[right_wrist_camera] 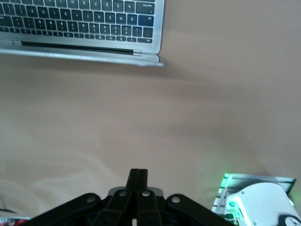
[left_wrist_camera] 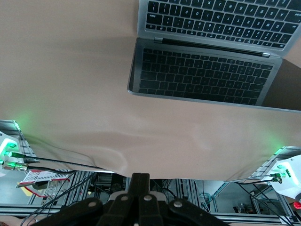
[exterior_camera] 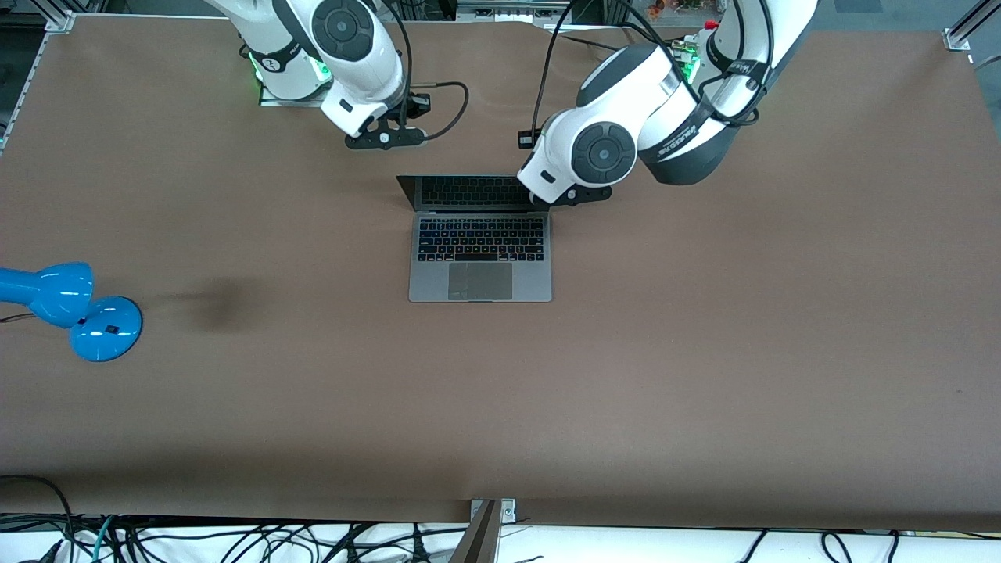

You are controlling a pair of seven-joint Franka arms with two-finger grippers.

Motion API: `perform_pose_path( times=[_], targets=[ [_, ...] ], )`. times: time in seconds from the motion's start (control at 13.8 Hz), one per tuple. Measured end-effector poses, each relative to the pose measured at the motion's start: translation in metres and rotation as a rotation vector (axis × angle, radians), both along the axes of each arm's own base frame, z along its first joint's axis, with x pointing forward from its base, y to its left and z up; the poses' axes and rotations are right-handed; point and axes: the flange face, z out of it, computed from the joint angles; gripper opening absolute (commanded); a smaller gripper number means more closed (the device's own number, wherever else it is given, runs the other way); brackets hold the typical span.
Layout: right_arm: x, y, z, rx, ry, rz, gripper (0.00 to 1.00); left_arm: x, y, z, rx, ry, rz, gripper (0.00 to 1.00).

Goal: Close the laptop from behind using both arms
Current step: 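Lower both grippers onto the back edge of the laptop screen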

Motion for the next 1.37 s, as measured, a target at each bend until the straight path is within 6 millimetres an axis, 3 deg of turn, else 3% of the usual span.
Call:
perform_pose_path(
  times=[0.43, 0.87, 1.37],
  targets=[
    [0.020, 0.007, -0.025, 0.064, -0.034, 0.010, 0.00, 0.008, -0.008, -0.032, -0.012, 0.018, 0.025, 0.00],
    [0.044, 0.009, -0.037, 0.083, -0.085, 0.031, 0.00, 0.023, -0.007, -0.083, 0.015, -0.006, 0.036, 0.00],
    [0.073, 0.009, -0.041, 0.102, -0.149, 0.031, 0.00, 0.033, -0.004, -0.089, 0.025, -0.046, 0.040, 0.00]
  ],
)
